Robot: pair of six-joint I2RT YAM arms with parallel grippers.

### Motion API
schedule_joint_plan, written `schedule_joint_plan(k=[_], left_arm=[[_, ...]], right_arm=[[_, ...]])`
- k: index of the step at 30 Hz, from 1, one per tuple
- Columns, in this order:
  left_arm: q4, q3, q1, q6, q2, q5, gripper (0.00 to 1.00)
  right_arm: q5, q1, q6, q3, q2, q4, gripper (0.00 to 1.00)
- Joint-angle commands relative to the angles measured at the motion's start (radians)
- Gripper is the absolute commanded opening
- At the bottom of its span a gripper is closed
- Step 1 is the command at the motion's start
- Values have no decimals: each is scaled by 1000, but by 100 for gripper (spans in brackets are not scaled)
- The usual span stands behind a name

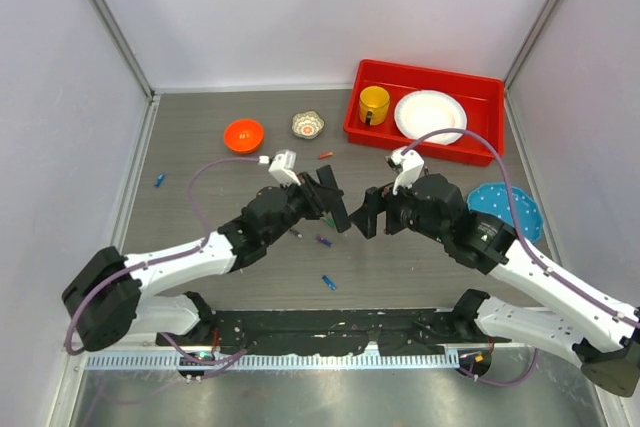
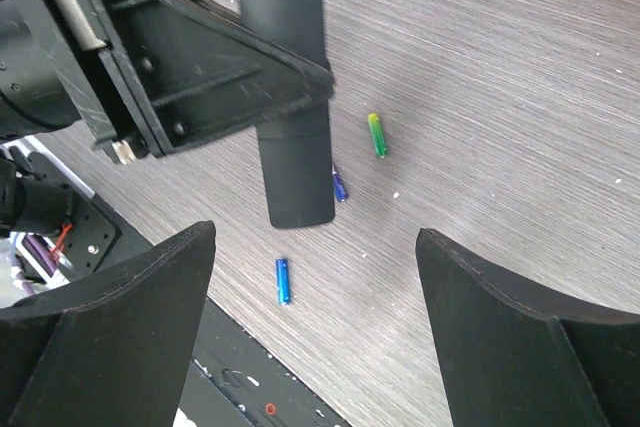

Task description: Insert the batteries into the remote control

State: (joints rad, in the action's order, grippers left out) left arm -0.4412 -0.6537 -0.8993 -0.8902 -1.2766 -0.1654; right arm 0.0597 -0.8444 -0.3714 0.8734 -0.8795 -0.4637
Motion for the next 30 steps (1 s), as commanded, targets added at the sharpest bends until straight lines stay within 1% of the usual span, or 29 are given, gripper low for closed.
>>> schedule_joint_plan(k=[1,3,4,6,7,10,11,13,15,16,17,18,19,21,30], left_arm=[[-261,95,36,-21,112,-80,0],[-321,166,52,-32,157,-92,0],[-380,186,57,-35,167,-91,0],[-450,235,69,-36,203,-85,0],[-477,250,72,-36,212,-79,0],[-589,308,83,-38,235,-63,0],[-606,324,86,-52,235,-56,0],[-663,338,97,-64,235,-31,0],[-730,351,97,-73,220,-4,0],[-751,355,99,-78,214,4,0],[-770,359,100,-78,207,16,0],[-795,359,99,-78,203,29,0],[-797,356,99,-75,198,46,0],[-788,353,100,-63,200,59,0],[-686,309,100,-10,209,83,0]], right_arm=[[-17,-4,-75,16,27,51,87],[-15,-1,-116,-25,37,88,87],[-12,-2,-139,-40,42,139,87],[5,-2,-230,-92,62,193,87],[-6,-1,-262,-111,68,261,87],[-46,8,-354,-169,82,382,87],[-111,13,-391,-188,79,408,87],[-168,30,-429,-208,56,494,88],[-257,51,-495,-243,34,549,88],[-291,83,-532,-263,15,635,89],[-370,108,-569,-307,7,684,89],[-405,128,-646,-330,-2,739,89],[-437,148,-678,-350,-15,837,89],[-486,185,-715,-378,-45,901,89],[-509,186,-715,-337,-131,970,89]])
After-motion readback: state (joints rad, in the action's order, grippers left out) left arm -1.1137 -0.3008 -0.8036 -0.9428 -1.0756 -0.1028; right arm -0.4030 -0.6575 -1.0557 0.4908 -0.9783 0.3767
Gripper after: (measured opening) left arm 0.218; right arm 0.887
